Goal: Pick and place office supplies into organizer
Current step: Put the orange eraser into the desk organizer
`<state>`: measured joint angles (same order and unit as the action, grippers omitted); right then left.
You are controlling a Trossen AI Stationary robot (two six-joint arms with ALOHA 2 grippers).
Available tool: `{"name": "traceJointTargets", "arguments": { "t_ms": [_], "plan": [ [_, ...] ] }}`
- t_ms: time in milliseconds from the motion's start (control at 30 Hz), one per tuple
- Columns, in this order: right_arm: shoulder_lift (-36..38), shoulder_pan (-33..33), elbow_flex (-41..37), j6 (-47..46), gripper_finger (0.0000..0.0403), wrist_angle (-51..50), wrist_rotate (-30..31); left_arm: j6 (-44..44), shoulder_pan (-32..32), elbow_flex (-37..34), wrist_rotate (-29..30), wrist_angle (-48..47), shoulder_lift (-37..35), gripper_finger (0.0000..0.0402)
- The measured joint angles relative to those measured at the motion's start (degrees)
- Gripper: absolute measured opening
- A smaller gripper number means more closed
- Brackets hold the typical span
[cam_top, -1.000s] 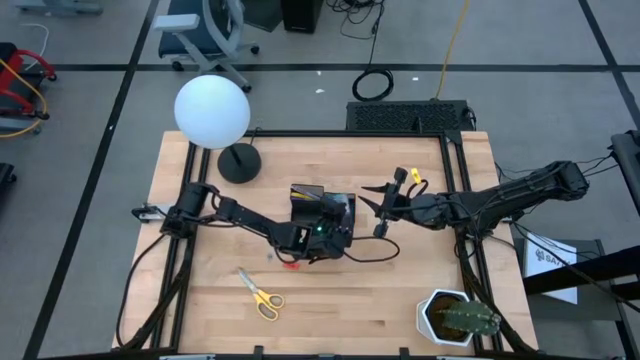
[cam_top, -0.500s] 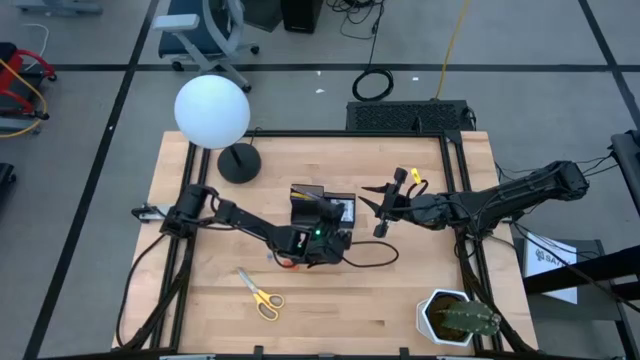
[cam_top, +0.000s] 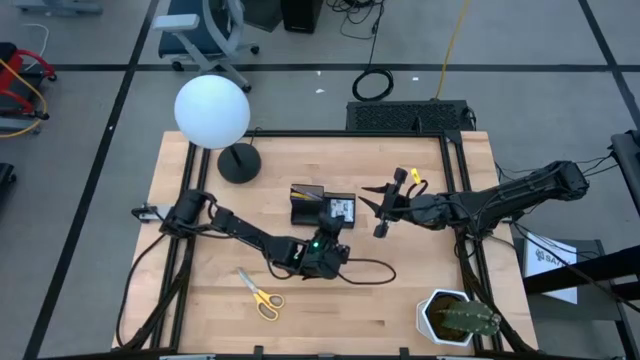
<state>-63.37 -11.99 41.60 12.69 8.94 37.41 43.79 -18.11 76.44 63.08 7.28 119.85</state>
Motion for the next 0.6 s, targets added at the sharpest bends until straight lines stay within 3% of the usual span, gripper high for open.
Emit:
{"name": "traceJointTargets", "arguments": {
  "t_ms": [367,600],
  "plan": [
    [0.0,0.0,0.0,0.0,0.0105,-0.74,0.0,-0.17,-4.05,0.0,0.04,-0.16,0.0,0.0113],
    [-0.02,-0.02,-0.02,-0.66,0.0105,-0.8,0.01,-8.01,-5.75,-0.02,-1.75,-8.03,-6.67,0.0113]
  ]
}}
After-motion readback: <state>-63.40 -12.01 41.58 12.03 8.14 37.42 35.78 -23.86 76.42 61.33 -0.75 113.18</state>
